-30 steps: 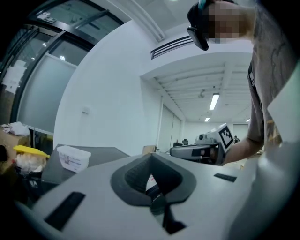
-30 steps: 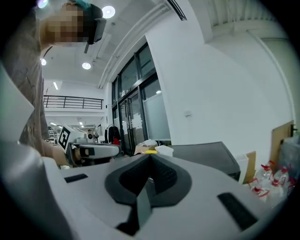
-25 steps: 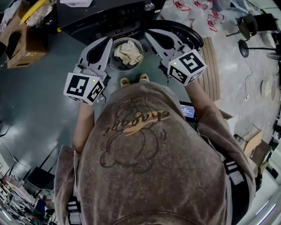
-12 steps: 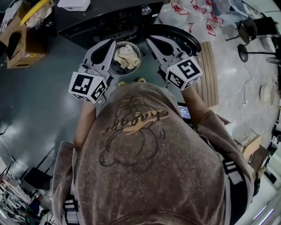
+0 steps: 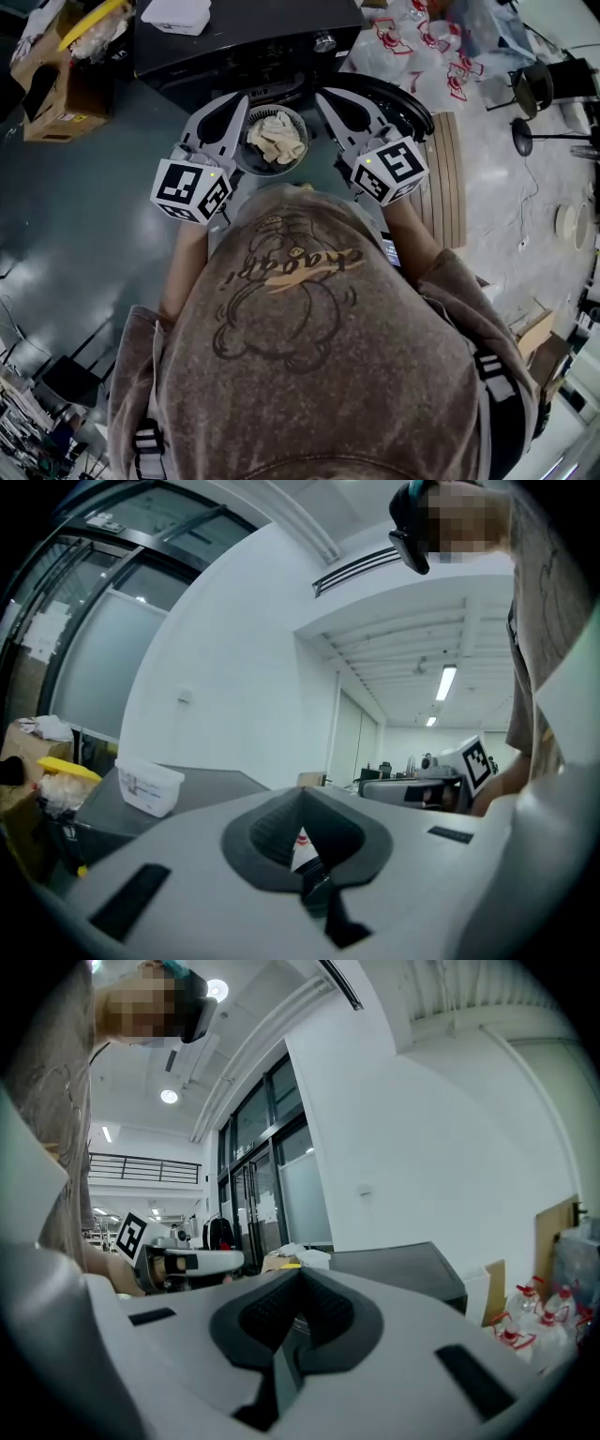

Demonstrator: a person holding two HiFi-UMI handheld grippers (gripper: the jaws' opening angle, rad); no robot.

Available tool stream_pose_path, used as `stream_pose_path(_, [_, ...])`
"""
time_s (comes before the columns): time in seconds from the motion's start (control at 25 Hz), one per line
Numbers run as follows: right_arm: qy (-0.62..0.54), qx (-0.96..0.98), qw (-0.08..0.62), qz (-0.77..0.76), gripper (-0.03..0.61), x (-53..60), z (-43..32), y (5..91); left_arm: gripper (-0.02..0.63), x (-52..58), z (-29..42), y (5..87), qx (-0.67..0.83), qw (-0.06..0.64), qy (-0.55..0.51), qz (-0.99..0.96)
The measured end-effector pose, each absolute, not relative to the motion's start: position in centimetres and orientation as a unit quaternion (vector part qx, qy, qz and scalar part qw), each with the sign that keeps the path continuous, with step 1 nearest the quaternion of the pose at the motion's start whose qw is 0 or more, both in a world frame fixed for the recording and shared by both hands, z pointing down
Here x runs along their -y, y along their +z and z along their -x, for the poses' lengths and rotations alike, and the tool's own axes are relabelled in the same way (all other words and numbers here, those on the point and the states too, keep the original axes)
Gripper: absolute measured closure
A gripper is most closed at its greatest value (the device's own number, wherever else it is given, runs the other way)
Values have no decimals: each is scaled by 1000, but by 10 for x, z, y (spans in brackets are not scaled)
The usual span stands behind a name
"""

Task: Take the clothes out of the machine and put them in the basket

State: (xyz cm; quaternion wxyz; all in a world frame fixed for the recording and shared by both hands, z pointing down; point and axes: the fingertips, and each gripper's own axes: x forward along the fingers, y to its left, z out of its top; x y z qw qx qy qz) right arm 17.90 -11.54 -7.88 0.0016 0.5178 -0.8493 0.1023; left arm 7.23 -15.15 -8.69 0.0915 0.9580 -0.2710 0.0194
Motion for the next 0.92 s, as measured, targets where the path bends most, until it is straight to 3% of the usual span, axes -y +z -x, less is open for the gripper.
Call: stream_pose_path(0.92, [123,856,2,-502,583,113,-189,-77,609,149,-70,-82,275,105,32,-955])
